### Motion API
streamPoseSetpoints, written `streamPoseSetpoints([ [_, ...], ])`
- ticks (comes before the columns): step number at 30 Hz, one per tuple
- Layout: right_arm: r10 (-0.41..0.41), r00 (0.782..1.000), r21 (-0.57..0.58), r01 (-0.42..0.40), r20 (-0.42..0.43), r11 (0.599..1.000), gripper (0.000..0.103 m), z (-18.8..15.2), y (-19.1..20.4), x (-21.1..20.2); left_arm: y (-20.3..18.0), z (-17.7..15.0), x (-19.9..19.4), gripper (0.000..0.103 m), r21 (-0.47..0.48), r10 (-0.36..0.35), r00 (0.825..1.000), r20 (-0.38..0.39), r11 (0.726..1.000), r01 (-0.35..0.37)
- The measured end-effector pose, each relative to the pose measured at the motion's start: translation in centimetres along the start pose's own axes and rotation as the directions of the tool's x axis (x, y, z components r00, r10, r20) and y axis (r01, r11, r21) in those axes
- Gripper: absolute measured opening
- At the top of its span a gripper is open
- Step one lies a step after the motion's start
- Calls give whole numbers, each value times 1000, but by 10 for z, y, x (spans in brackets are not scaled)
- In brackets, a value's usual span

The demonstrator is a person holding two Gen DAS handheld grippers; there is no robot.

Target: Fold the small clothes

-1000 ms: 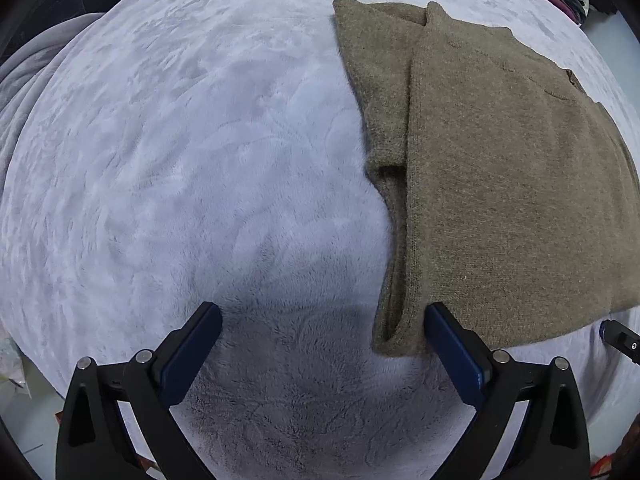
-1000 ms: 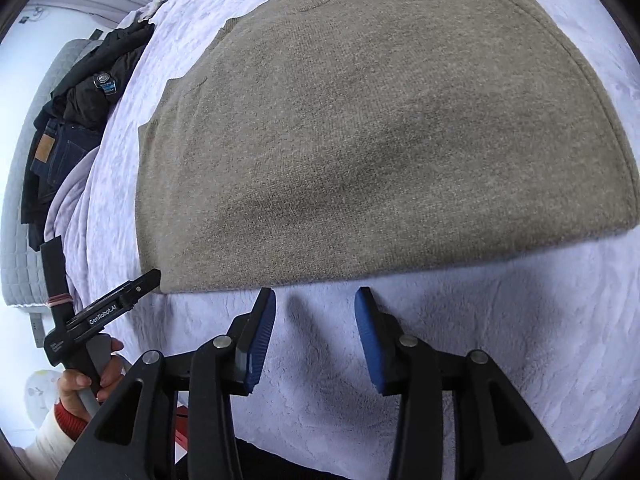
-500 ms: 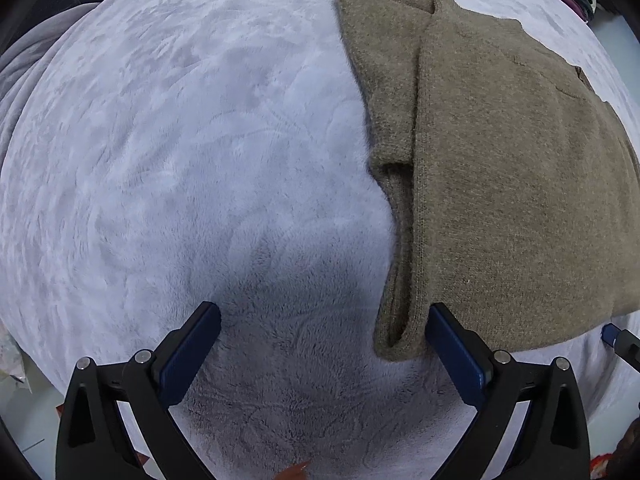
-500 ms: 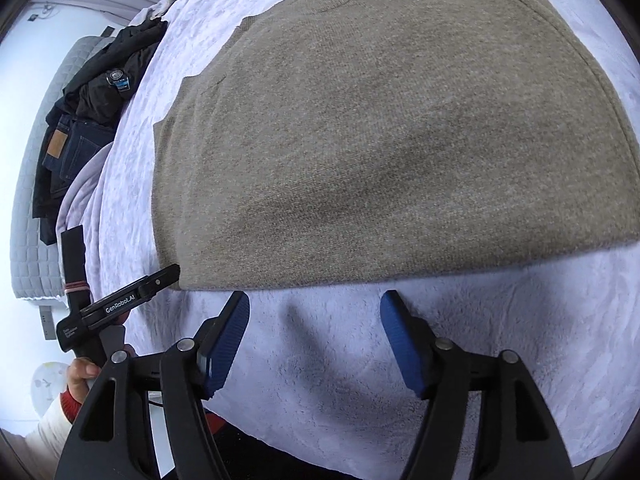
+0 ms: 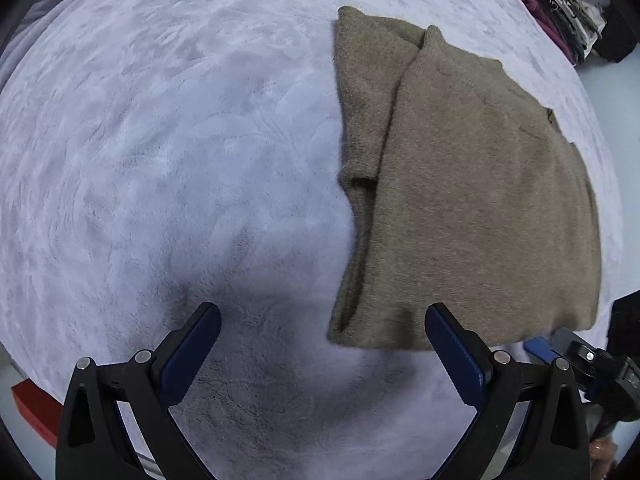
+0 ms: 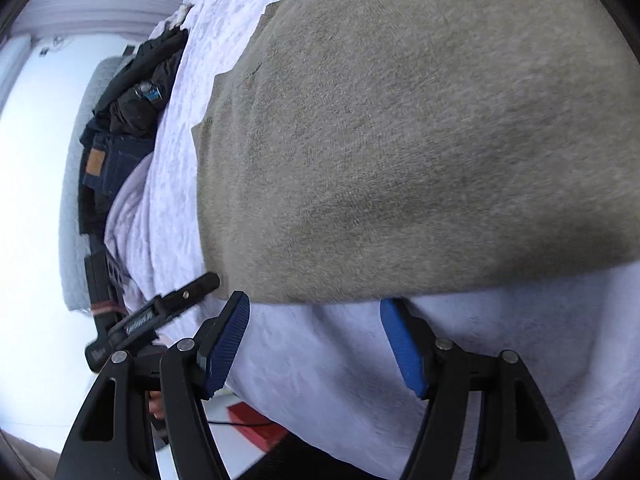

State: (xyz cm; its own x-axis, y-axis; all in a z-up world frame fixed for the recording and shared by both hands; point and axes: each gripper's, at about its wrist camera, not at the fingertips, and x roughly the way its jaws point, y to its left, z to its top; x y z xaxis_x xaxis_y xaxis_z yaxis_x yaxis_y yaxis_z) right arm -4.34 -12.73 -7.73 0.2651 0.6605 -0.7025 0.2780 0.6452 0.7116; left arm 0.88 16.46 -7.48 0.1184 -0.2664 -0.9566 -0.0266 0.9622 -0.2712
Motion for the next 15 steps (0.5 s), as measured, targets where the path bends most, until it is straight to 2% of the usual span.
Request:
streamPoseSetpoints([
  [2, 40, 999, 48, -40, 6, 998, 71, 2, -5, 5, 2, -1, -3, 102, -31, -76, 997, -8, 997, 76],
  [5, 91, 996, 101, -92, 22, 991, 71, 5, -10, 10, 3, -5, -1, 102, -99, -199, 980, -24, 976, 196],
  [9, 180, 983, 163, -185, 48, 969, 73, 9, -16, 17, -3, -14, 5, 102, -159, -283, 959, -31, 948, 275],
  [11, 224, 973, 200, -232, 64, 952, 69, 11, -18, 22, -13, -21, 1, 102, -173, -325, 945, -29, 933, 316],
  [13, 265, 961, 229, -275, 73, 934, 36, 16, -20, 27, -23, -26, 3, 102, -180, -359, 933, -26, 920, 349],
  [15, 292, 953, 257, -302, 75, 918, 24, 20, -22, 31, -34, -26, 3, 102, -191, -390, 920, -24, 905, 379],
])
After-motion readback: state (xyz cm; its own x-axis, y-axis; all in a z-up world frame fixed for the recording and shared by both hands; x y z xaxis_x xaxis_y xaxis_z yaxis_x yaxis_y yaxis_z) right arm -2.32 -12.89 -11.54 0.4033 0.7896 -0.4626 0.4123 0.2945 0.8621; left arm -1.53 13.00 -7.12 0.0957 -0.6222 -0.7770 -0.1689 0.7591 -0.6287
